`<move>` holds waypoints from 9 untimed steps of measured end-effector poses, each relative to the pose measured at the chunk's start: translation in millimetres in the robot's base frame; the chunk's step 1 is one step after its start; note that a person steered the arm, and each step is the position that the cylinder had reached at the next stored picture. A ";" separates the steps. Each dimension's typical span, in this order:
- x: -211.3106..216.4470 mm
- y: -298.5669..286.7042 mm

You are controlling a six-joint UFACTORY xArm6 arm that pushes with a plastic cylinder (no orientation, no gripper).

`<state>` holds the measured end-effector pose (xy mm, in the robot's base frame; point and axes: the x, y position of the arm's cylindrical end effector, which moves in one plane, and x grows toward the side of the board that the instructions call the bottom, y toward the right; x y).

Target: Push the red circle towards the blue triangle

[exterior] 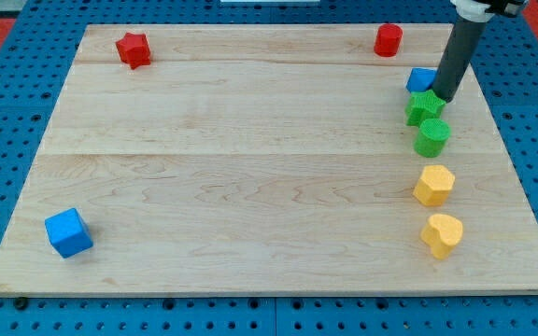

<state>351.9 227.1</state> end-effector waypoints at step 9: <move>-158.4 -87.1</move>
<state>193.5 140.0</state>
